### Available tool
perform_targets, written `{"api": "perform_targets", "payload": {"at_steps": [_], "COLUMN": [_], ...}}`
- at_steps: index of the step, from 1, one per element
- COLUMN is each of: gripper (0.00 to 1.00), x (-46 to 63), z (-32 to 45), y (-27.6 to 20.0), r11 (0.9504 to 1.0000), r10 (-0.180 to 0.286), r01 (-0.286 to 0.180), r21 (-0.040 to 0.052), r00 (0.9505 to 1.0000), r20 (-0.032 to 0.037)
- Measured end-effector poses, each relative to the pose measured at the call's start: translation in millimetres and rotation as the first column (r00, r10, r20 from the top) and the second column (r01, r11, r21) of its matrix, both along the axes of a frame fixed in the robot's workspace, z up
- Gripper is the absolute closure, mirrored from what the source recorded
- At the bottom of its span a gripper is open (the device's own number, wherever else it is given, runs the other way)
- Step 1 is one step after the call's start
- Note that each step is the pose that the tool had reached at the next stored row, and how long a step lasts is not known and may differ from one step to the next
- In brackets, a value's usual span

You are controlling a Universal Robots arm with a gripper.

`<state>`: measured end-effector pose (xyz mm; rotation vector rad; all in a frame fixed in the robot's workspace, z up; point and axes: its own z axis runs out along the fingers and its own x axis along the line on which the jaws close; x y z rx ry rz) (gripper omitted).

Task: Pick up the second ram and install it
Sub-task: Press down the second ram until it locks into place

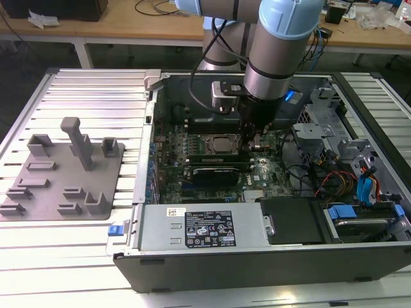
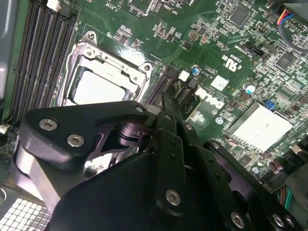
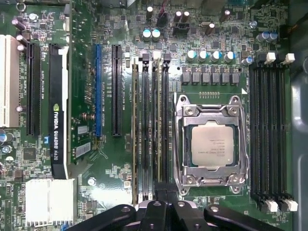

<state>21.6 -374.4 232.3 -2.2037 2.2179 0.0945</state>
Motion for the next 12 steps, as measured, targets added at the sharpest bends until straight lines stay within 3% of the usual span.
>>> {"api": "perform_targets", "payload": {"at_steps": [9,12], "gripper": [0.92,0.92], "x": [0.0,0.0], "z": [-2.7,2.6], "y": [0.5,0.6], "r11": [1.0,1.0], "r10": [0.0,0.0], "r01": [0.0,0.0], "r21": [0.0002,0.0008], "r00": [1.0,1.0], "r20": [-0.0002,-0.0001]}}
